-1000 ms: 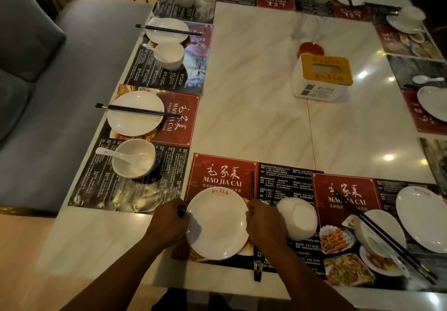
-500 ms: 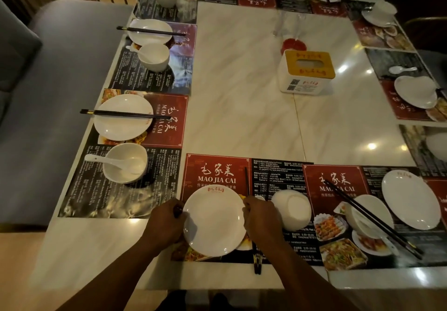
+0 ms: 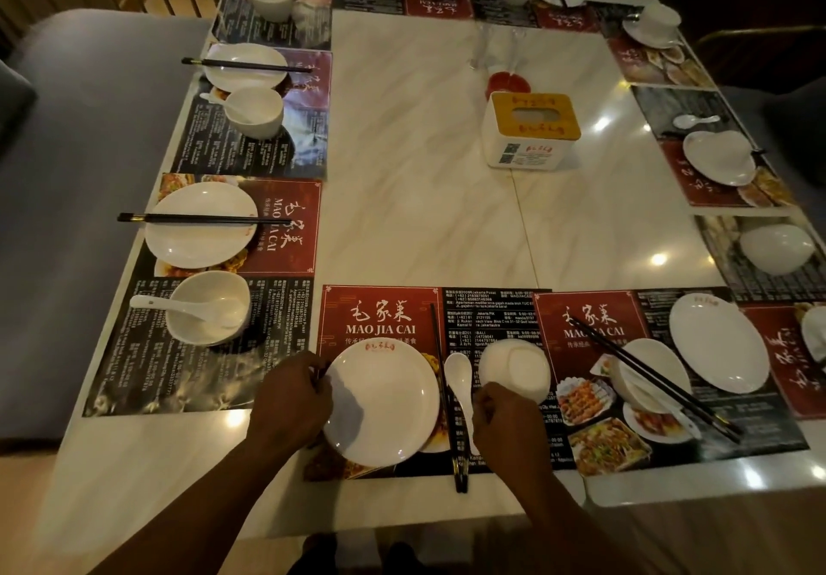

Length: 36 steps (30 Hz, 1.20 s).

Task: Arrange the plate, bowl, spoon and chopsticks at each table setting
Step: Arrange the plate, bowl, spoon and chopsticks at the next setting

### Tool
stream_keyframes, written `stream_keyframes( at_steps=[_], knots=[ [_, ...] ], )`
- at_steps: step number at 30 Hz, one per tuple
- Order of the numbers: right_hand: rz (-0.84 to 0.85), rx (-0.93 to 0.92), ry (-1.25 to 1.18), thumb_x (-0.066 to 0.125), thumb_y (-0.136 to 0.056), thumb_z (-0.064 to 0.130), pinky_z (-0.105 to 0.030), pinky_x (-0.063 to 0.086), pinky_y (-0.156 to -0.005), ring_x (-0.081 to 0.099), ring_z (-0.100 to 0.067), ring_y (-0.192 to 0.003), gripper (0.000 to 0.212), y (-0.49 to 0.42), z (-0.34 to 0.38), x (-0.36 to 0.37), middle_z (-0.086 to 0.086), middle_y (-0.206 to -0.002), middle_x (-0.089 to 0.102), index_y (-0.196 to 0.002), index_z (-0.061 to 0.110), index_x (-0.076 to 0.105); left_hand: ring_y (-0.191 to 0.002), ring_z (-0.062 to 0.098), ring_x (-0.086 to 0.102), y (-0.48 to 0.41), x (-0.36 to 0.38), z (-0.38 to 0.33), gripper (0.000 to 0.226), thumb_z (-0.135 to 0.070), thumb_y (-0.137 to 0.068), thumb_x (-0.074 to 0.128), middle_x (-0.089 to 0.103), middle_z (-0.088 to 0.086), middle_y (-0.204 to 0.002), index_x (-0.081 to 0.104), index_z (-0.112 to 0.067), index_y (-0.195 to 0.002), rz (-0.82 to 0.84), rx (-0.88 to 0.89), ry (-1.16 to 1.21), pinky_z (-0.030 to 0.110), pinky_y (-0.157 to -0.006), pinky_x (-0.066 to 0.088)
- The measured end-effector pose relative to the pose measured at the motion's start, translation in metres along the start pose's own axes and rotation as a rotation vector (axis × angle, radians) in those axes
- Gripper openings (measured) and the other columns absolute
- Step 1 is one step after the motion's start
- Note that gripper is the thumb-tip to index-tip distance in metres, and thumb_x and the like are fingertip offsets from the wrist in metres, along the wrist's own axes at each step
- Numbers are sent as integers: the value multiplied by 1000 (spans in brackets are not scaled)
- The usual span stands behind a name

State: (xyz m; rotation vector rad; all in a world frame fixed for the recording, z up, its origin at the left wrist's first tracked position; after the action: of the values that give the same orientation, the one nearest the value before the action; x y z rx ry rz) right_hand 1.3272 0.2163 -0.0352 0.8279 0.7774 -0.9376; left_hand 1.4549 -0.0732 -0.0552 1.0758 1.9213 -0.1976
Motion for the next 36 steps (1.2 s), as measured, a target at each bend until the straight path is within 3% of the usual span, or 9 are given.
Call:
stream_keyframes(
  at_steps=[3,6,8,11,13,19,23,27,36],
  knots=[
    [-9,35,-35,66,-91,16,-26,55,-72,64,-11,-78,2,14,-18,3,4,-83,68,-92,17,66,-80,4,58,3,8,-19,18,-24,-90,69,67,-6,-94,65,-22,-107,19,63,13,20,-72,46],
    [-14,45,-32,69,-90,24,-26,49,-81,59,-15,-93,17,21,-27,8,2,-98,63,-104,15,65,-77,1,59,8,23,-38,22,-27,-90,68,68,-8,-94,64,-23,-111,91,114,18,10,-66,39],
    [11,51,-85,71,-89,30,-26,49,-79,58,-14,-92,22,22,-26,12,3,-97,63,-105,17,65,-78,2,58,14,33,-50,22,-28,-91,67,69,-8,-97,65,-23,-113,119,147,7,7,-66,36],
    [39,40,-129,74,-86,33,-18,44,-67,58,-8,-80,15,19,-21,18,13,-83,60,-92,28,61,-78,1,58,21,44,-64,22,-29,-91,67,70,-8,-95,66,-25,-113,124,150,13,13,-71,39],
    [87,69,-140,74,-85,32,-21,46,-65,61,-8,-77,16,16,-20,24,15,-79,60,-87,31,58,-79,1,60,25,49,-71,21,-29,-91,68,70,-9,-94,66,-25,-111,121,156,19,17,-76,44],
    [134,130,-175,72,-88,23,-32,56,-72,65,-13,-77,8,10,-25,35,4,-80,68,-90,19,65,-81,2,60,33,58,-83,21,-31,-89,69,70,-10,-91,67,-27,-110,108,188,8,16,-78,42],
    [115,143,-250,70,-90,14,-7,41,-58,60,-4,-76,8,10,-35,26,9,-80,65,-91,21,66,-82,3,60,41,66,-92,20,-31,-89,68,70,-12,-89,66,-27,-109,118,215,-6,15,-77,39],
    [149,178,-206,70,-89,14,-20,43,-63,60,-6,-77,9,18,-65,12,12,-78,64,-90,22,66,-82,3,62,53,84,-102,21,-32,-89,67,71,-11,-93,66,-27,-110,185,225,-12,17,-78,44],
    [186,202,-70,68,-90,13,-24,45,-67,60,-8,-80,13,22,-121,-6,10,-86,66,-99,22,71,-77,9,66,83,125,-116,19,-31,-84,63,73,-7,-93,69,-24,-101,332,251,-120,21,-67,55]
  ],
)
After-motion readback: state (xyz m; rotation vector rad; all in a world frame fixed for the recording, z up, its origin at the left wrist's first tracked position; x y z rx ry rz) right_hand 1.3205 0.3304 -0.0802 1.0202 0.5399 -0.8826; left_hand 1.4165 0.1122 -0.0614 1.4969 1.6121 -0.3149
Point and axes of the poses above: each hand's wrist, its own y-axis away from the middle knuckle, its own x-axis out of the palm, z = x × y, the point moved 8 cm from there along -y, towards the middle knuckle
